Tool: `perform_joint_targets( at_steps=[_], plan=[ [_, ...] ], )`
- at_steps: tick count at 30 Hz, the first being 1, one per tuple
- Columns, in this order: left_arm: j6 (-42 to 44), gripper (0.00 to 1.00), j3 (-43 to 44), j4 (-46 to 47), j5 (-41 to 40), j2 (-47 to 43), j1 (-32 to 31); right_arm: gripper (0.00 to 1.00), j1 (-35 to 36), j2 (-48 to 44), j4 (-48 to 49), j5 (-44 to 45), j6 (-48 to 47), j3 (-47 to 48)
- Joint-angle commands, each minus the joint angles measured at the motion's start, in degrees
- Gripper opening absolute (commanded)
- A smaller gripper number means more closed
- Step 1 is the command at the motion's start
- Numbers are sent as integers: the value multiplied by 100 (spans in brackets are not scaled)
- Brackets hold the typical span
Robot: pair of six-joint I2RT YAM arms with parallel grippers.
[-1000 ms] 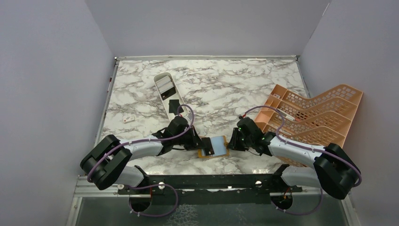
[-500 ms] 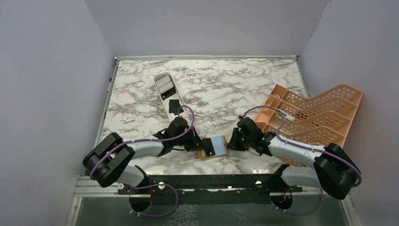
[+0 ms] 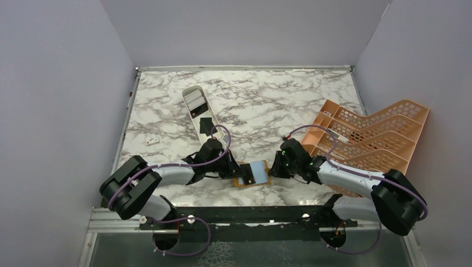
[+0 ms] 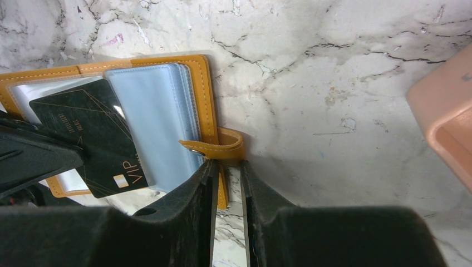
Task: Put the credit cards into the card holder
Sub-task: Insert the credit card into the card holder.
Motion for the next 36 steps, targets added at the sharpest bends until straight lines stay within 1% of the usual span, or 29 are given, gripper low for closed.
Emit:
perform_joint_targets(
  at_steps=[1,14,20,36],
  plan=[
    [26,0,-108,26,25,50,-45,26,38,119,-246,-20,-101,-51],
    [309,0,-17,-442,64,57,-54,26,35,125,-241,-3,-95,-36],
    [360,0,85,-293,190,293,-61,27,39,92,-241,-11,-101,-43],
    [509,0,316,-420,-25,433,-62,27,39,7,-271,-26,-114,-46]
  ],
)
